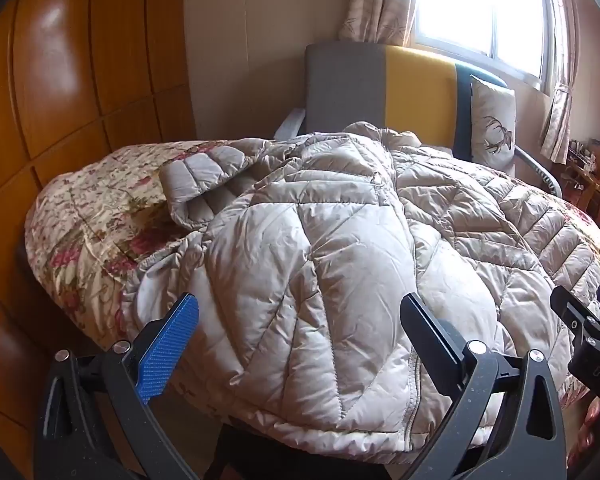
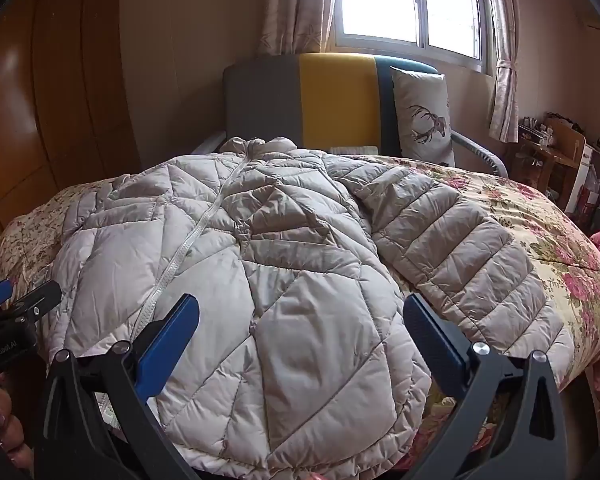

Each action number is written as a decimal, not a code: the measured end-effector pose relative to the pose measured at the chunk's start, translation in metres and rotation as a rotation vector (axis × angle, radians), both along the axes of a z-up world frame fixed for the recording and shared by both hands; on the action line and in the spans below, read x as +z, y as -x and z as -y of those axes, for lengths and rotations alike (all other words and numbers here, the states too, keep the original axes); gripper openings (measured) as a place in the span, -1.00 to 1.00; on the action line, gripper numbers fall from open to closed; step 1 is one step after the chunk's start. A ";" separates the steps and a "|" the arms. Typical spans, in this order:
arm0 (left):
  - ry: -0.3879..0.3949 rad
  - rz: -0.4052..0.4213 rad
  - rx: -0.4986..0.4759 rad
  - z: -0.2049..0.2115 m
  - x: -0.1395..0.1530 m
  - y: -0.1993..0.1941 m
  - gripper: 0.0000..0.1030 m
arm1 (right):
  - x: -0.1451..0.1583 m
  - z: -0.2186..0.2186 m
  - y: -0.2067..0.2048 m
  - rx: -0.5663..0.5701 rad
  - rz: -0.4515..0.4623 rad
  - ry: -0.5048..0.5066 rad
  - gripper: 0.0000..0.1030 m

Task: Fold large clothes

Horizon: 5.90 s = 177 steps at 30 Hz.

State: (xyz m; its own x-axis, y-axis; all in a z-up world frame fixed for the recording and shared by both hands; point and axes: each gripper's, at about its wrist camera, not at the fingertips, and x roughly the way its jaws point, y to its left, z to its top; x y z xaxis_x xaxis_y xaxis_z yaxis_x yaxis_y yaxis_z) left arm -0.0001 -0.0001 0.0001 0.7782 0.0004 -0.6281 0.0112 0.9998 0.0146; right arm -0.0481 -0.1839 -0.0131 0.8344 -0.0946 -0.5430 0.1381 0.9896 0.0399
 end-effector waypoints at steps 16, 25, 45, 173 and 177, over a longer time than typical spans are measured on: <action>0.009 -0.011 0.011 -0.004 -0.005 -0.003 0.94 | -0.003 0.003 -0.003 0.002 -0.002 -0.020 0.97; 0.006 -0.009 0.012 -0.002 -0.007 0.001 0.94 | -0.004 -0.001 -0.004 0.003 -0.013 -0.019 0.97; 0.009 -0.016 0.012 -0.007 -0.010 0.001 0.94 | -0.004 0.003 -0.004 0.005 -0.014 -0.022 0.97; 0.416 -0.324 -0.308 -0.172 -0.070 -0.144 0.37 | -0.085 0.052 -0.178 0.011 -0.229 0.033 0.97; 0.401 -0.300 -0.303 -0.158 -0.063 -0.124 -0.57 | -0.085 0.065 -0.177 0.037 -0.236 0.032 0.97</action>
State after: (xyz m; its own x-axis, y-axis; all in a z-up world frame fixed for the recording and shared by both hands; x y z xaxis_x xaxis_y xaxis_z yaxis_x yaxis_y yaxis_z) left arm 0.1236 0.1577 -0.0628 0.4950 -0.4777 -0.7258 0.2423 0.8781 -0.4126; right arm 0.1284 -0.2486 -0.0976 0.6882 -0.0864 -0.7203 0.1036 0.9944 -0.0203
